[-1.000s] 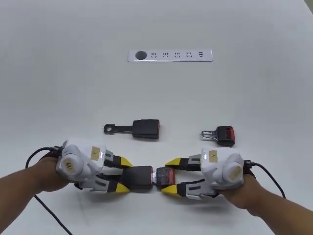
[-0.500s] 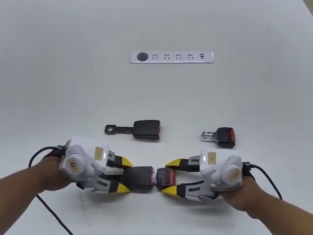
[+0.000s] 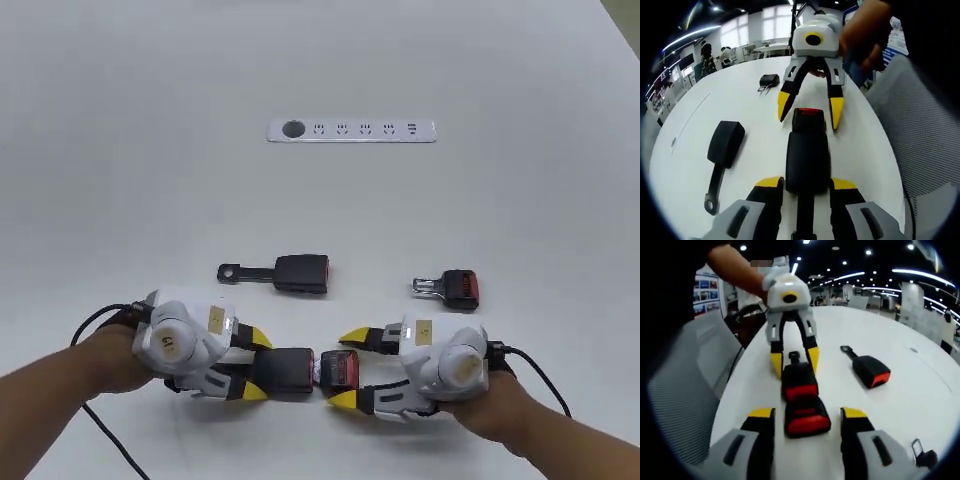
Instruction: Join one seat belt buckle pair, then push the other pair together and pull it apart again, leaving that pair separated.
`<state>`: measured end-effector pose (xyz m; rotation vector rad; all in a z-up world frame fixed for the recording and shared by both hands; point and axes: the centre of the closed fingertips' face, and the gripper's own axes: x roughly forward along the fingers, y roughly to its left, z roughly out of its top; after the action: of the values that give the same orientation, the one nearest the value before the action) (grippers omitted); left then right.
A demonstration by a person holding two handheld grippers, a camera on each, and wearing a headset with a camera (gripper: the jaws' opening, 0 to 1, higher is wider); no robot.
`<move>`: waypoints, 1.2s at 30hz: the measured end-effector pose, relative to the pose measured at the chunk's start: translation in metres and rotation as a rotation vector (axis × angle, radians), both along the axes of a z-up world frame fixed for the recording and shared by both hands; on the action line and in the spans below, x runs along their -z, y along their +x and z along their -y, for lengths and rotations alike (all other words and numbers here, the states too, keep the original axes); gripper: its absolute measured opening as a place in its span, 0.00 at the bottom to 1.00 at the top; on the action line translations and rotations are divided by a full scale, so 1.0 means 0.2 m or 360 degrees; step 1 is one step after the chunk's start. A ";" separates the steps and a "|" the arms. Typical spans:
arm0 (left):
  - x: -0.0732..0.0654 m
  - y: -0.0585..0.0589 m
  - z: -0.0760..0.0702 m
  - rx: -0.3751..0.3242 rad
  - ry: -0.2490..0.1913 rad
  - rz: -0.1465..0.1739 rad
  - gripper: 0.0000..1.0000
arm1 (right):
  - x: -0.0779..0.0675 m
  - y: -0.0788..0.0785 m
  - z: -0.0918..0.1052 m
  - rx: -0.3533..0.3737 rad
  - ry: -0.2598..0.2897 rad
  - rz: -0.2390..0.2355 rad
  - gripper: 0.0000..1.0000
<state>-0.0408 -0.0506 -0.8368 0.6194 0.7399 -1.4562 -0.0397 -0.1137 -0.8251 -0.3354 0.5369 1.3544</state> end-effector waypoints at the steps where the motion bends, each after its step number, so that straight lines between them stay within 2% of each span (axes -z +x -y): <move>1: -0.01 0.00 0.00 0.0003 -0.0009 0.0005 0.45 | -0.01 0.00 0.00 0.0010 0.0009 -0.0001 0.58; 2: -0.03 0.00 0.00 0.0000 -0.0032 0.0018 0.48 | -0.01 0.01 0.00 0.0022 0.0003 -0.0003 0.60; 5: -0.05 0.02 0.00 -0.0079 -0.0048 0.0002 0.57 | -0.02 0.03 0.00 0.0057 0.0011 -0.0013 0.72; 7: -0.07 0.03 0.00 -0.0121 -0.0083 -0.0008 0.63 | -0.04 0.04 0.02 0.0070 0.0007 -0.0002 0.72; 9: -0.10 0.04 -0.01 -0.0129 -0.0076 0.0026 0.64 | -0.06 0.04 0.02 0.0077 0.0026 0.0009 0.72; 12: -0.14 0.05 0.00 -0.0139 -0.0095 0.0048 0.67 | -0.09 0.05 0.05 0.0085 0.0024 0.0020 0.74; 15: -0.16 0.10 -0.01 -0.0200 -0.0105 0.0042 0.70 | -0.10 0.08 0.10 0.0115 0.0016 0.0024 0.75; 16: -0.16 0.12 -0.01 -0.0204 -0.0105 0.0061 0.70 | -0.10 0.09 0.11 0.0131 0.0010 0.0013 0.76; 22: -0.22 0.23 0.00 -0.0220 -0.0140 0.0110 0.70 | -0.15 0.21 0.26 0.0244 0.0007 0.0044 0.78; 24: -0.22 0.28 -0.01 -0.0222 -0.0119 0.0125 0.70 | -0.15 0.26 0.34 0.0287 -0.0013 0.0042 0.79; 30: -0.28 0.44 -0.01 -0.0262 -0.0155 0.0180 0.71 | -0.16 0.42 0.56 0.0405 -0.0062 0.0062 0.79; 36: -0.27 0.55 0.01 -0.0290 -0.0156 0.0183 0.71 | -0.17 0.52 0.70 0.0460 -0.0089 0.0065 0.79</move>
<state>0.0687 -0.0527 -0.7823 0.5411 0.6149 -1.2704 0.0652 -0.2534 -0.7919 -0.3171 0.5672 1.0531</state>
